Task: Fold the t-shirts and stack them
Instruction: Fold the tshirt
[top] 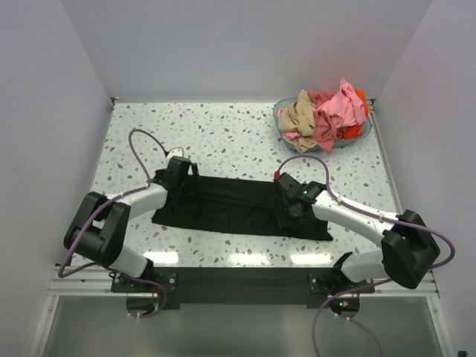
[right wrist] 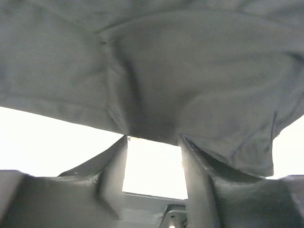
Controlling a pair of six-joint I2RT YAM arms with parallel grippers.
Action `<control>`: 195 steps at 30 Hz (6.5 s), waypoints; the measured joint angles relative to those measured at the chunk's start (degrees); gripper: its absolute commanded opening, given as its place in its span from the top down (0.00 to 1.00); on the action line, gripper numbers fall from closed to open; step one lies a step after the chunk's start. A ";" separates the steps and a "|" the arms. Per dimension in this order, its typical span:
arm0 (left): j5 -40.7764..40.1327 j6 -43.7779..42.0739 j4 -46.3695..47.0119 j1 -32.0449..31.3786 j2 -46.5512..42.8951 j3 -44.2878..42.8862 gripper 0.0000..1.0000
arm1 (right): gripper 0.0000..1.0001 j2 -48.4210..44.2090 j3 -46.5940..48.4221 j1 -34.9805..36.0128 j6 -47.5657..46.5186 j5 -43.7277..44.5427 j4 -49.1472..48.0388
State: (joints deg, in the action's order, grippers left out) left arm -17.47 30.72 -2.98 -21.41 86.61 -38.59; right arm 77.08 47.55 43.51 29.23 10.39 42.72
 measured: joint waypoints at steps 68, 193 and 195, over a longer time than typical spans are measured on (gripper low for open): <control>-3.32 21.79 -16.98 -28.09 -23.08 12.74 0.00 | 0.31 51.91 54.38 -15.41 -3.32 -12.31 -12.61; -1.18 30.60 -29.18 -47.89 -28.50 11.54 0.22 | 0.21 -23.45 -11.74 9.05 17.62 -1.86 -3.91; -0.39 31.78 -28.87 -48.83 -28.44 11.76 0.22 | 0.25 -23.43 -13.60 9.90 19.47 -2.05 -3.93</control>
State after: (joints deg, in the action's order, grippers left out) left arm -17.87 62.50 -31.86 -70.24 58.17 -26.83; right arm 53.65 33.95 53.41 48.71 8.34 38.79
